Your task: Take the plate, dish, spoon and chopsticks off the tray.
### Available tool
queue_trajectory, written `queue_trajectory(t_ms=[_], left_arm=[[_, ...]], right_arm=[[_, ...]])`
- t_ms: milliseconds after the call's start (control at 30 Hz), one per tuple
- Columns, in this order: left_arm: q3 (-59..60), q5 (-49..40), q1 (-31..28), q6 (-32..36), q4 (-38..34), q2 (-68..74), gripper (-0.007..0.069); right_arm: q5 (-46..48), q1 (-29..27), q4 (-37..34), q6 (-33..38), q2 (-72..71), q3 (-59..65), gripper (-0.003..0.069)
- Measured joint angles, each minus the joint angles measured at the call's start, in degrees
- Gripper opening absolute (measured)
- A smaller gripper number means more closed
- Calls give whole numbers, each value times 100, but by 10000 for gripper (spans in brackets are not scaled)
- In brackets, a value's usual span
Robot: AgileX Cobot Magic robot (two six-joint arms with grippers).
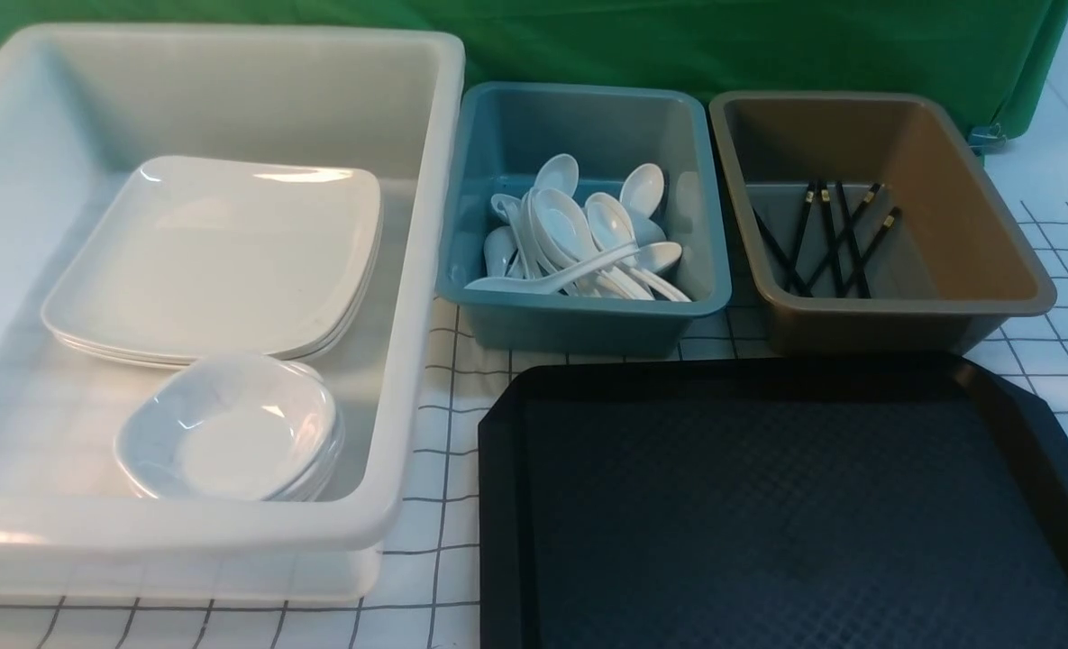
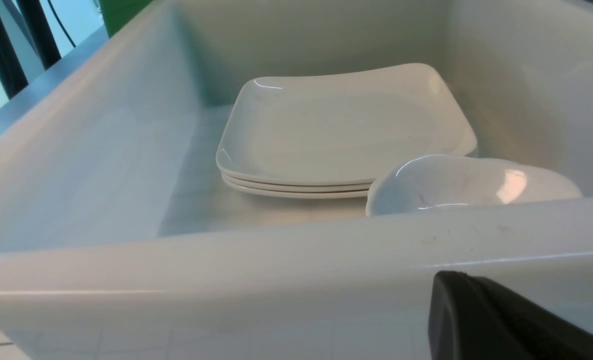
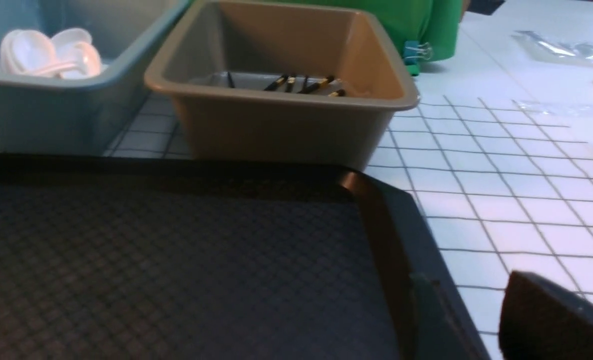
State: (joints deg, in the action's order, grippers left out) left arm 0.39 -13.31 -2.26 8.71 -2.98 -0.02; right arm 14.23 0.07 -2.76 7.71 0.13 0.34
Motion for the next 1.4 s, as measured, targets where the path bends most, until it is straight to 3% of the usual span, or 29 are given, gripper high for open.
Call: queue_trajectory(t_ms=[1400], left_arm=[[0, 0, 0, 1, 5, 0, 4]], right_arm=[[0, 113, -5, -17, 0, 4, 240]])
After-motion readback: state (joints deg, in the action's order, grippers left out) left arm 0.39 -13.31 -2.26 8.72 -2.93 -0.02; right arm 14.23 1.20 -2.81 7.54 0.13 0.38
